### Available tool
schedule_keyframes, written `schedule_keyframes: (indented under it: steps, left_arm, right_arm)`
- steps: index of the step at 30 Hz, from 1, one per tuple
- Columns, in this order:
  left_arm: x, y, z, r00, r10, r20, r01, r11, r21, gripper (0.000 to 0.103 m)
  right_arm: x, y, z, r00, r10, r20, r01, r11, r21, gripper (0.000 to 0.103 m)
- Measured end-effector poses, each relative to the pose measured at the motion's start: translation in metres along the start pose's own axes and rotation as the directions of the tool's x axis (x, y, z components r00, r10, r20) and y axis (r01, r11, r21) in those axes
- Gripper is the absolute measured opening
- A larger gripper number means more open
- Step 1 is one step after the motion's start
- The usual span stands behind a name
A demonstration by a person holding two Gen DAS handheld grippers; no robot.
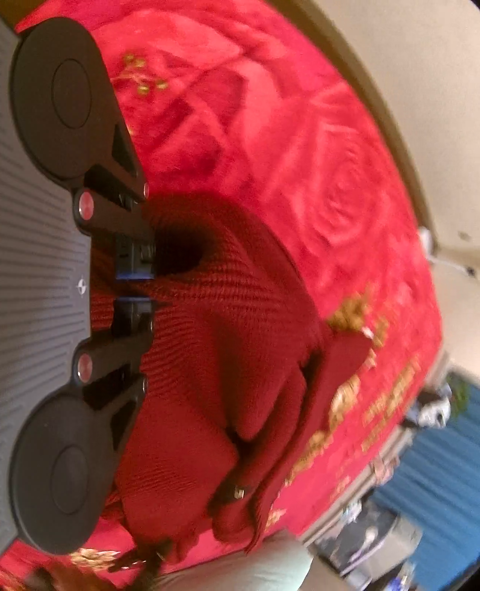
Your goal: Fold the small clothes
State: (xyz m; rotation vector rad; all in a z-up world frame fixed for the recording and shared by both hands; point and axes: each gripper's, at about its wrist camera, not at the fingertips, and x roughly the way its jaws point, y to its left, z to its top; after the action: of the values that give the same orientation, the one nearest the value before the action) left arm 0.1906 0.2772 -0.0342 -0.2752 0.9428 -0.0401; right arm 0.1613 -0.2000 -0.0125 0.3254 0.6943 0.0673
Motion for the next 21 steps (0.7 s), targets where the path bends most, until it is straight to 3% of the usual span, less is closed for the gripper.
schedule_keyframes:
  steps: [3, 5, 7, 9, 12, 13, 16, 19, 20, 21]
  left_arm:
    - [-0.027, -0.007, -0.009, 0.992, -0.105, 0.064, 0.104, 0.994, 0.015, 0.007]
    - [-0.051, -0.011, -0.017, 0.977, -0.192, 0.096, 0.193, 0.981, 0.001, 0.007]
    - [-0.082, -0.014, -0.027, 0.962, -0.238, 0.137, 0.235, 0.971, 0.039, 0.007]
    - [-0.109, -0.016, -0.041, 0.937, -0.310, 0.162, 0.305, 0.951, 0.051, 0.007]
    - [-0.117, -0.013, -0.071, 0.890, -0.444, 0.105, 0.444, 0.896, 0.024, 0.010]
    - [-0.111, -0.015, -0.080, 0.882, -0.466, 0.067, 0.465, 0.885, 0.025, 0.018]
    - [-0.098, -0.028, -0.085, 0.920, -0.393, 0.009, 0.391, 0.917, 0.081, 0.049]
    - [-0.080, -0.024, -0.084, 0.939, -0.341, -0.031, 0.342, 0.939, 0.024, 0.051]
    - [-0.072, -0.021, -0.085, 0.947, -0.318, -0.050, 0.318, 0.948, -0.007, 0.050]
    - [-0.067, -0.019, -0.086, 0.959, -0.277, -0.061, 0.276, 0.961, -0.028, 0.050]
  right_arm:
    - [-0.055, -0.028, 0.035, 0.998, 0.044, 0.041, -0.045, 0.998, 0.036, 0.004]
    - [-0.095, -0.043, 0.049, 0.996, 0.040, 0.080, -0.043, 0.998, 0.039, 0.003]
    - [-0.141, -0.064, 0.053, 0.991, 0.071, 0.113, -0.079, 0.995, 0.066, 0.003]
    - [-0.188, -0.080, 0.044, 0.987, 0.056, 0.148, -0.065, 0.996, 0.058, 0.003]
    - [-0.226, -0.107, 0.012, 0.988, 0.012, 0.153, -0.029, 0.993, 0.112, 0.004]
    - [-0.227, -0.115, -0.003, 0.988, -0.035, 0.148, 0.017, 0.992, 0.123, 0.004]
    - [-0.202, -0.134, -0.035, 0.974, -0.207, 0.094, 0.192, 0.971, 0.145, 0.008]
    - [-0.170, -0.158, -0.051, 0.977, -0.210, 0.031, 0.198, 0.953, 0.231, 0.008]
    - [-0.160, -0.162, -0.055, 0.981, -0.194, 0.014, 0.185, 0.952, 0.245, 0.015]
    - [-0.148, -0.161, -0.059, 0.984, -0.176, -0.003, 0.172, 0.955, 0.244, 0.029]
